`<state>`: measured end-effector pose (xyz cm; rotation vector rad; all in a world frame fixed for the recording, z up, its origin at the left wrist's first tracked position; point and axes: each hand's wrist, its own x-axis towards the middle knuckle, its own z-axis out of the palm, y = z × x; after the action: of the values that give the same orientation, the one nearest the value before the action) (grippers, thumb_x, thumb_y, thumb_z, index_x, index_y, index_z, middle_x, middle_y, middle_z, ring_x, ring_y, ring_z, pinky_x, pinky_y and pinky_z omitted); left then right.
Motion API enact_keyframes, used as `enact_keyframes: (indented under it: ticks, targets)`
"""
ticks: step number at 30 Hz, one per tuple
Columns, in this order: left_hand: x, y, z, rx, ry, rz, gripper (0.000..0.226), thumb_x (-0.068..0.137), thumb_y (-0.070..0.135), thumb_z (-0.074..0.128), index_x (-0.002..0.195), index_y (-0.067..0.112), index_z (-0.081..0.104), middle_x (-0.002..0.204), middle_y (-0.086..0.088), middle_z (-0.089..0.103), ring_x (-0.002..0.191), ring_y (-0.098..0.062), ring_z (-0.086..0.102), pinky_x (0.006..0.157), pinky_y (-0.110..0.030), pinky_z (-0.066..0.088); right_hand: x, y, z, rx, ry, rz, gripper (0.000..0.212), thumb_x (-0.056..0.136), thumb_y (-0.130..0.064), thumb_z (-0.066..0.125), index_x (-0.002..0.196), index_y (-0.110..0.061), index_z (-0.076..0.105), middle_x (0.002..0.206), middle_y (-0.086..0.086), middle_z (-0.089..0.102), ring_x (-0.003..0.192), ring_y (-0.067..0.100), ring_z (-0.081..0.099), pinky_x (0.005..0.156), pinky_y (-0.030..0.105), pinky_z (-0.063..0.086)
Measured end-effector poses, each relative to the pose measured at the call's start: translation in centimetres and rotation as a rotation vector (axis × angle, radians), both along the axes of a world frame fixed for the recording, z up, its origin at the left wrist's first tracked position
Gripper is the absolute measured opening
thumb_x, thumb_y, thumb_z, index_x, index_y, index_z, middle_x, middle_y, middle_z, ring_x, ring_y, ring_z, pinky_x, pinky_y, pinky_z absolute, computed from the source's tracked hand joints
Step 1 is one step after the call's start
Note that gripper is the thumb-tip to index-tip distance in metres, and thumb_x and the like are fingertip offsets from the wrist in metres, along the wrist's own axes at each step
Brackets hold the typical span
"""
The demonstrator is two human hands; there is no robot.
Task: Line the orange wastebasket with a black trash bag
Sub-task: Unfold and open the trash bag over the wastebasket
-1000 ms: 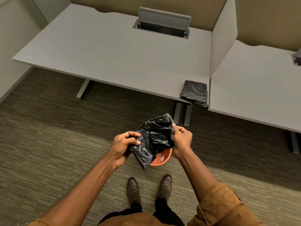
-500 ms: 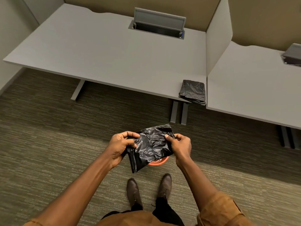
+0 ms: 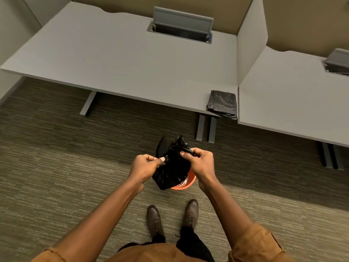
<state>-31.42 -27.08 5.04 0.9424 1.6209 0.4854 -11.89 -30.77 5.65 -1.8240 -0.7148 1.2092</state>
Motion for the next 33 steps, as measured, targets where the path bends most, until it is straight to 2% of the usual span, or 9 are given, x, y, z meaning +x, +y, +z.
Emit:
enact_keyframes:
  ticks: [7,10,12,14,18,24,28,31,33]
  targets:
    - [1.5,-0.9,2.4,-0.071,-0.103,0.008,0.074,0.086,0.078,0.071,0.094,0.007,0.085,0.092,-0.012,0.087,0.090,-0.025,0.085,0.080,-0.047,0.071,-1.7,-1.3,-0.4,0.068,-0.154,0.140,0.020,0.076,-0.018,0.095,0.074,-0.020,0.075,0.081,0.003,0.082,0.085,0.025,0.081,0.080,0.054,0.066]
    - [1.9,-1.3,3.0,-0.104,-0.201,0.015,0.047,0.095,0.054,0.078,0.098,0.007,0.085,0.095,-0.012,0.087,0.090,-0.024,0.086,0.066,-0.035,0.069,-2.1,-2.1,-0.9,0.113,-0.284,0.233,0.025,0.078,-0.017,0.093,0.074,-0.027,0.070,0.078,-0.005,0.078,0.077,0.011,0.075,0.075,0.044,0.065]
    - [1.8,-1.6,2.5,-0.067,-0.163,0.046,0.019,0.103,0.023,0.074,0.098,0.008,0.083,0.100,-0.014,0.087,0.093,-0.027,0.085,0.071,-0.037,0.069,-2.2,-2.6,-1.1,0.127,-0.332,0.269,0.028,0.077,-0.027,0.096,0.078,-0.028,0.068,0.078,-0.009,0.075,0.074,0.004,0.071,0.070,0.032,0.061]
    - [1.5,-1.7,1.9,-0.048,-0.147,0.101,0.019,0.105,0.007,0.066,0.097,0.009,0.083,0.098,-0.012,0.087,0.096,-0.028,0.085,0.083,-0.045,0.070,-2.1,-3.0,-1.3,0.128,-0.315,0.261,0.035,0.074,-0.038,0.099,0.080,-0.024,0.067,0.075,-0.010,0.071,0.069,-0.002,0.065,0.064,0.022,0.054]
    - [0.9,-1.6,1.4,0.032,-0.150,0.168,0.017,0.105,0.008,0.068,0.099,0.013,0.084,0.096,-0.008,0.087,0.098,-0.026,0.085,0.097,-0.054,0.067,-1.7,-3.8,-1.9,0.075,-0.219,0.231,0.041,0.075,-0.053,0.094,0.086,-0.022,0.069,0.069,-0.009,0.068,0.060,-0.001,0.057,0.059,0.027,0.049]
    - [0.7,-1.1,1.9,0.137,-0.152,0.201,0.006,0.101,0.013,0.075,0.102,0.014,0.081,0.097,-0.005,0.087,0.095,-0.025,0.085,0.093,-0.054,0.068,-0.8,-4.5,-2.4,0.079,-0.227,0.390,0.036,0.082,-0.051,0.091,0.080,-0.019,0.075,0.053,-0.016,0.056,0.052,0.000,0.045,0.053,0.025,0.039]
    - [0.9,-0.4,2.0,0.194,-0.127,0.109,0.018,0.102,0.001,0.070,0.105,0.016,0.079,0.102,-0.004,0.086,0.101,-0.024,0.084,0.092,-0.054,0.068,-0.8,-4.6,-1.7,0.264,-0.375,0.091,0.048,0.087,-0.055,0.084,0.063,-0.021,0.060,0.054,-0.012,0.055,0.049,0.003,0.047,0.049,0.027,0.039]
    - [1.3,-0.2,2.3,0.202,-0.150,0.061,0.024,0.104,-0.006,0.063,0.110,0.012,0.077,0.106,-0.005,0.085,0.103,-0.024,0.082,0.077,-0.035,0.070,-0.3,-4.3,-1.4,0.359,-0.569,-0.029,0.044,0.083,-0.057,0.086,0.082,-0.022,0.060,0.067,-0.011,0.057,0.055,0.005,0.051,0.052,0.023,0.043]
    - [1.6,-0.2,2.6,0.198,-0.177,0.032,0.025,0.104,-0.008,0.061,0.112,0.010,0.076,0.109,-0.005,0.084,0.102,-0.023,0.083,0.068,-0.025,0.066,0.2,-4.0,-1.5,0.381,-0.623,0.005,0.048,0.081,-0.043,0.091,0.117,-0.024,0.066,0.086,-0.007,0.060,0.067,0.005,0.056,0.060,0.019,0.047]
